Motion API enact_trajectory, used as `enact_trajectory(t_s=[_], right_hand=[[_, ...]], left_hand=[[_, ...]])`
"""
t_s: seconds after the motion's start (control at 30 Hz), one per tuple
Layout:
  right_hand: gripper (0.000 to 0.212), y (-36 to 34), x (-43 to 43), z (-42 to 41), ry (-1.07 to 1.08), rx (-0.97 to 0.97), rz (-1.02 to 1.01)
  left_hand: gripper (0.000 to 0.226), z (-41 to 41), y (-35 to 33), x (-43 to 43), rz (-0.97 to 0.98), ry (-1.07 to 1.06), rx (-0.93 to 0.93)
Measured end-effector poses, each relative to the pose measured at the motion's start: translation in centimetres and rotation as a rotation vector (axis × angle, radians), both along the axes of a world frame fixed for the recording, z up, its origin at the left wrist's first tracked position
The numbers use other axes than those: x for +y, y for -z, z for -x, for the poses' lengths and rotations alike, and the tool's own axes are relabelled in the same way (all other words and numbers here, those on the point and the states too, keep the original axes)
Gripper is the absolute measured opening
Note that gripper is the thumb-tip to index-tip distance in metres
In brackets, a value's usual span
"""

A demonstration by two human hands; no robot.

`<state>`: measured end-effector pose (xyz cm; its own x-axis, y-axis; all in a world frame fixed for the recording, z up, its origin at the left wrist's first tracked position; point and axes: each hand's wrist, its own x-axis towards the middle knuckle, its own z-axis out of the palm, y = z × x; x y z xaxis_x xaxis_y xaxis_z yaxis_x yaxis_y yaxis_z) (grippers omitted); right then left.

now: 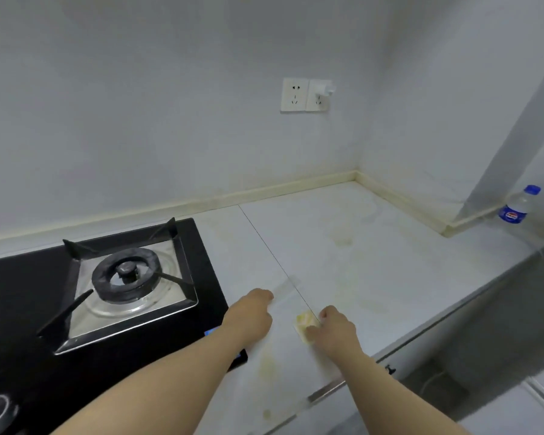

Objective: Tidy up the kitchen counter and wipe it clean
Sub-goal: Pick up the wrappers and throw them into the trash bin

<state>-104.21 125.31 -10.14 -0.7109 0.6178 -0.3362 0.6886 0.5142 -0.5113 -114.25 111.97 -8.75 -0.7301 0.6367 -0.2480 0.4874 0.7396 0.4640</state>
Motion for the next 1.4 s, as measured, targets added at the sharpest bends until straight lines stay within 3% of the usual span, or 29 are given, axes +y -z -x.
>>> enact_trajectory(t_s=[0.1,0.23,0.4,0.53,0.67,0.93,1.17,1.23,1.4], right_hand=[[0.037,0.4,1.6,1.1,-0.123,-0.080,-0.073],[0.030,0.7,3.8,2.6,-0.209,-0.126,0.035],[0.026,1.5,5.3,3.5,-0.267,-0.122,0.119],[0.030,1.5,5.9,4.2,-0.310,-0.139,0.123],[0.026,1.6,5.8,4.2,-0.359,-0.164,0.105],[0.035,1.1,7.2,3.7,-0.312,-0.077,0.372],[0.035,-0.8,6.4,4.2,-0.379,-0.133,0.296],[0.033,-2.3,5.8,4.9,-0.339,-0.052,0.347],[0.028,-3.9,0.7,7.1,-0.236,0.184,0.468]], left_hand=[[0.055,0.2,1.0,1.6,0.143,0.010,0.053],[0.054,0.0,2.8,3.4,0.293,-0.012,0.090],[0.033,-0.8,3.7,4.4,0.332,-0.121,0.339],[0.030,-1.1,3.0,5.0,0.410,-0.146,0.415],[0.029,-1.5,2.7,5.2,0.406,-0.200,0.375],[0.008,-1.6,1.7,4.8,-0.013,-0.407,0.113],[0.021,-2.0,0.8,3.0,-0.401,-0.600,-0.102],[0.029,-2.0,0.0,2.3,-0.468,-0.637,-0.154],[0.019,-2.3,-2.3,-1.0,-0.729,-0.863,-0.274]])
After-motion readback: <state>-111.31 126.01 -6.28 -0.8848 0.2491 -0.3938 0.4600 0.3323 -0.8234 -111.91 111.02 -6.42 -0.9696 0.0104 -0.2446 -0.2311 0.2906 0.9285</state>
